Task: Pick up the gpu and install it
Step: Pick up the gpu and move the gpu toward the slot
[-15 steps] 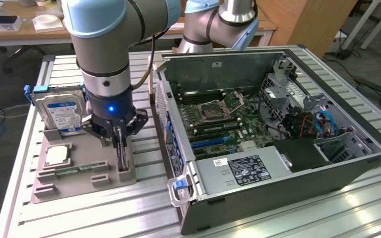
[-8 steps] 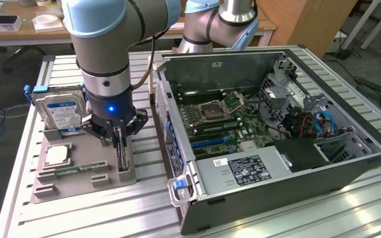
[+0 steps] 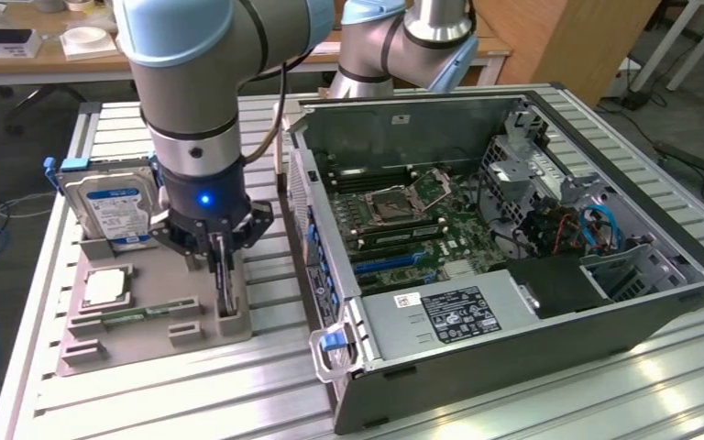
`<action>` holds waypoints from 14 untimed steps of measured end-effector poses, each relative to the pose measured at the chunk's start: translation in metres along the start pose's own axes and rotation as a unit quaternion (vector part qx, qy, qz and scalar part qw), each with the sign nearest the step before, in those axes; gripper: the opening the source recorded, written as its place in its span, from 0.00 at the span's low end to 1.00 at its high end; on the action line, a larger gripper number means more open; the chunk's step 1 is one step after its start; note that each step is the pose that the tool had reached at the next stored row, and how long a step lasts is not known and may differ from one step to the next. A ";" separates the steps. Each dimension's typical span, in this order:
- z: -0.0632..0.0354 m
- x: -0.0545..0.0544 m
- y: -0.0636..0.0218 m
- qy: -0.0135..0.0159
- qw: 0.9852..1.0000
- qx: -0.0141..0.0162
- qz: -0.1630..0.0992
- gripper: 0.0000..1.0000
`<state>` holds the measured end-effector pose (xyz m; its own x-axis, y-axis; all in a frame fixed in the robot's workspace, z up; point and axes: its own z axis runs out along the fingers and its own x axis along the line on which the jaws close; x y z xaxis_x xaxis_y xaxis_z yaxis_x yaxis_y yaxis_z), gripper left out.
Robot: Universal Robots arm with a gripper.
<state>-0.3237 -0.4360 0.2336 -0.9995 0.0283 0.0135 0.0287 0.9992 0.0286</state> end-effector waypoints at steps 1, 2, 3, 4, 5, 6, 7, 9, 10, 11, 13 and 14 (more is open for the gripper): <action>-0.0006 0.000 0.0000 0.000 1.000 0.000 0.000 0.26; -0.0011 0.000 0.0000 0.000 1.000 0.000 0.000 0.26; -0.0017 0.000 0.0000 0.000 1.000 0.000 0.000 0.26; -0.0023 0.000 0.0000 0.000 1.000 0.000 0.000 0.26; -0.0027 0.000 0.0001 0.000 1.000 0.000 0.000 0.26; -0.0028 0.000 0.0001 0.000 1.000 0.000 0.000 0.26; -0.0031 0.000 0.0001 0.000 1.000 0.000 0.000 0.26; -0.0039 0.000 0.0001 0.000 1.000 0.000 0.000 0.26; -0.0043 0.000 0.0001 0.000 1.000 0.000 0.000 0.26; -0.0047 0.000 0.0001 0.000 1.000 0.000 0.000 0.26; -0.0054 0.000 0.0001 0.000 1.000 0.000 0.000 0.26; -0.0058 0.000 0.0001 0.000 1.000 0.000 0.000 0.26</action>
<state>-0.3237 -0.4360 0.2394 -0.9995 0.0282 0.0136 0.0286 0.9992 0.0285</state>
